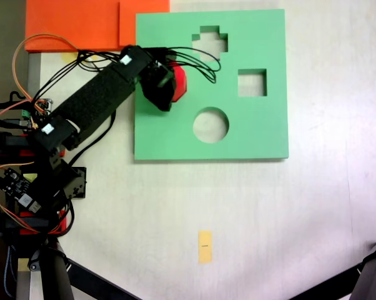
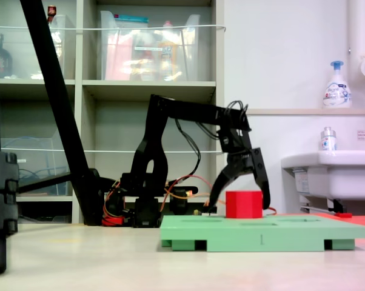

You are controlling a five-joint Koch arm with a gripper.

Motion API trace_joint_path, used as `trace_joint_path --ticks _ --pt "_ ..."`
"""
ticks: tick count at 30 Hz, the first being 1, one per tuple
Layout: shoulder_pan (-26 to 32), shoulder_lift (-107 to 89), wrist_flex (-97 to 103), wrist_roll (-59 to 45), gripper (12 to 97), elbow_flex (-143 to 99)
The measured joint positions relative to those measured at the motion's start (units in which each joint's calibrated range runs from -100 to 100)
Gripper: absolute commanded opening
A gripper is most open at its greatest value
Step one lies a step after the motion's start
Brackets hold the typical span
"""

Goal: Put the octagonal pillar block into the corresponding hole

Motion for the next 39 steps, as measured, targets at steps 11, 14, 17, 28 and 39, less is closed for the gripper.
trace_joint_path --ticks 11,14,17,28,39 --pt "0.0 -4.5 -0.6 -1.1 95.8 -0.1" --pt "0.1 -8.1 -0.6 -1.6 95.6 -0.1" --pt "0.2 -15.2 -0.7 -2.3 95.6 -0.1" --pt "-5.9 -50.1 -1.9 -19.4 86.4 -0.1" --pt "-21.1 -72.5 3.1 -51.3 53.6 -7.9"
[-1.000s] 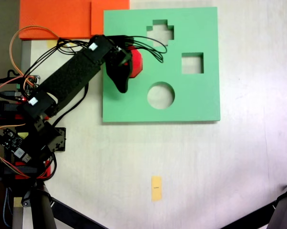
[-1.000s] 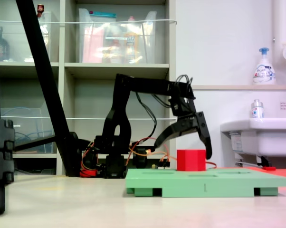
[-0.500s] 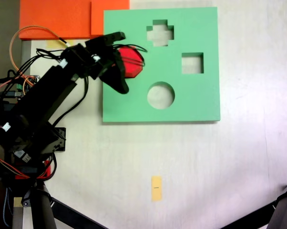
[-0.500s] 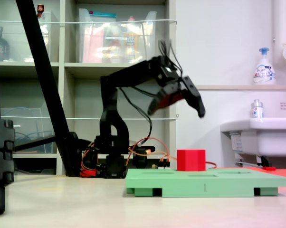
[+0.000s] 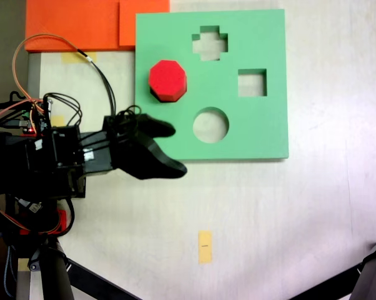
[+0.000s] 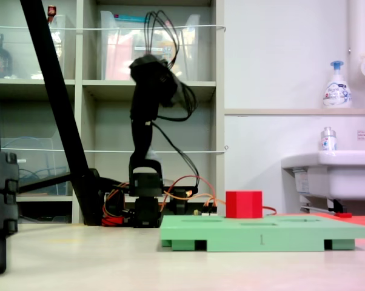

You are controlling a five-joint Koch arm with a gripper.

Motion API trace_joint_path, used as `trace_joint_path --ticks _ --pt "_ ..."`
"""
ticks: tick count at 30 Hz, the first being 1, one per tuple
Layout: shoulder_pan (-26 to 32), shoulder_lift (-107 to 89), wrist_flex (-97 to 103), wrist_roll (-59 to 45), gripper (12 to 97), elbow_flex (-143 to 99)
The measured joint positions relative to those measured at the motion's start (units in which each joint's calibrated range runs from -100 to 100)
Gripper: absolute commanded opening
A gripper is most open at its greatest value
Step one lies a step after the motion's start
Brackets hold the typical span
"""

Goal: Put the octagonal pillar block into the corresponding hole

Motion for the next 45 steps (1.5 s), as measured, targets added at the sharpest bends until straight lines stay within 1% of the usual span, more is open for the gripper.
trace_joint_path --ticks 2,5,9,14,18,24,34,35,37,38,40,42,45 --pt "-2.7 -4.4 9.9 -5.1 53.5 -9.5" --pt "-5.4 -8.9 37.5 -11.7 53.8 -31.7" --pt "-5.9 -9.3 56.3 -19.2 53.8 -45.4" --pt "-5.3 -9.4 87.2 -24.7 53.6 -76.4" --pt "-5.0 -9.6 100.0 -26.5 52.2 -90.6" --pt "-5.1 -9.7 101.2 -26.6 51.8 -93.6" --pt "-5.2 -9.8 71.0 -26.7 51.7 -93.6" --pt "-5.2 -10.0 69.9 -26.7 51.5 -93.6" --pt "-5.2 -10.1 68.6 -26.7 47.3 -93.5" --pt "-5.2 -10.1 68.4 -26.7 46.5 -93.5" --pt "-5.2 -10.1 68.3 -26.7 46.9 -93.5" --pt "-5.2 -10.1 68.3 -26.7 49.4 -93.5" --pt "-5.2 -10.1 68.3 -26.7 49.5 -93.5"
